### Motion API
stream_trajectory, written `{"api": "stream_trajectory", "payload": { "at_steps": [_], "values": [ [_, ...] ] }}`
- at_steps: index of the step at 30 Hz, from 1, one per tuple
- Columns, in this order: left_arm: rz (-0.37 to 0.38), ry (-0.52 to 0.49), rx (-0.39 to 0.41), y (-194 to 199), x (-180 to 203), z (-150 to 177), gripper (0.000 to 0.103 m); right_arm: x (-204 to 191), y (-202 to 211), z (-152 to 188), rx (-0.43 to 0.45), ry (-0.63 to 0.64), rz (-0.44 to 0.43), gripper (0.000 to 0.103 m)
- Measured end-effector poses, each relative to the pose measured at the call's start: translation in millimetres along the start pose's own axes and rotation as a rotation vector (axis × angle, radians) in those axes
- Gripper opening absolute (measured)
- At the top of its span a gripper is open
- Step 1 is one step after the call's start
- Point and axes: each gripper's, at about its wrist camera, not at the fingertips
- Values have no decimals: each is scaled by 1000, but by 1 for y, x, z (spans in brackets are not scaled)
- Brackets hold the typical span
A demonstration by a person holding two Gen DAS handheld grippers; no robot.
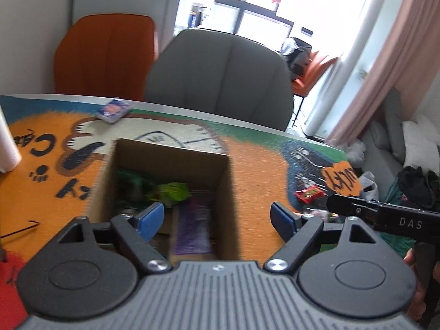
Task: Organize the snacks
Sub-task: 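Carry the bun and green bag over the box and open both grippers, then grasp the orange-capped tube with the left gripper while the right grasps the blue wrapper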
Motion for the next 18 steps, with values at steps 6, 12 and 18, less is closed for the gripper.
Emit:
{"api": "stream_trajectory", "payload": {
  "at_steps": [6, 12, 18],
  "values": [
    [59, -62, -6, -15, 43, 2, 84, 39, 15, 4, 28, -44, 64, 62],
    [80, -104, -7, -34, 75, 5, 84, 75, 17, 13, 19, -91, 113, 62],
    [85, -115, -18, -53, 94, 8, 84, 95, 14, 19, 11, -104, 130, 62]
  ]
}}
Point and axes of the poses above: each gripper's, at about its wrist camera, not at the fingertips, and y roughly against the way its jaws point, x to its right, z to its underside, and after that the axes turned 1 degree about z, right-handed
